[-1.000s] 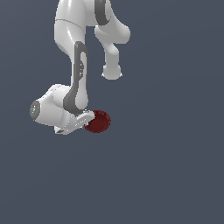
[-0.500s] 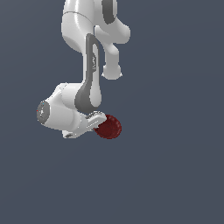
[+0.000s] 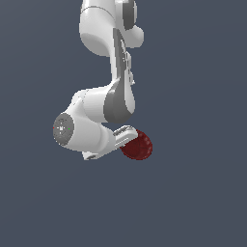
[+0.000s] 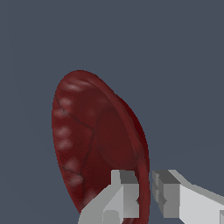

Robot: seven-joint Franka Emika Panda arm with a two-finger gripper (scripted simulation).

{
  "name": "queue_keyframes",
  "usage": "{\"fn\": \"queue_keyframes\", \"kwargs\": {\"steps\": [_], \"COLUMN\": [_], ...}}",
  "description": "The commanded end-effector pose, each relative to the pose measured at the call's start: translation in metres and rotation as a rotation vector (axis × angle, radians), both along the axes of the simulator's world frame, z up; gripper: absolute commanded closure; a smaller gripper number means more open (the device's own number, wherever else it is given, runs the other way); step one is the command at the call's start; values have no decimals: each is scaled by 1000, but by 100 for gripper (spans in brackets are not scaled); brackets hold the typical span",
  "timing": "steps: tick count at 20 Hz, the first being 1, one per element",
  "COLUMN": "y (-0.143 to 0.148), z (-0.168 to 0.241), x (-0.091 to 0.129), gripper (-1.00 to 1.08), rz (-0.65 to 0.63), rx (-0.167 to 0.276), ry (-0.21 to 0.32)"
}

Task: Pick up the object and move it to a goal position.

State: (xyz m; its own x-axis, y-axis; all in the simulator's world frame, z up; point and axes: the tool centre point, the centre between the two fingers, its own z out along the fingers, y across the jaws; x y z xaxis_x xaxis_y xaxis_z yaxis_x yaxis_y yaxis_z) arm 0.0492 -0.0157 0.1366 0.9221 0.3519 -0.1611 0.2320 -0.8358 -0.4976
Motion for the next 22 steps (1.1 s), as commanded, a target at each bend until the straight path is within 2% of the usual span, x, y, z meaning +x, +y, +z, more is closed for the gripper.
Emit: {"fn": "queue_keyframes", "kwargs": {"steps": [1, 11, 22], "y": [15, 42, 47], "z": [11, 28, 34], "x": [11, 32, 33], "gripper": [108, 108, 108], "rz": [-2, -2, -1], "rx": [0, -1, -1], "ry": [-1, -2, 0]}}
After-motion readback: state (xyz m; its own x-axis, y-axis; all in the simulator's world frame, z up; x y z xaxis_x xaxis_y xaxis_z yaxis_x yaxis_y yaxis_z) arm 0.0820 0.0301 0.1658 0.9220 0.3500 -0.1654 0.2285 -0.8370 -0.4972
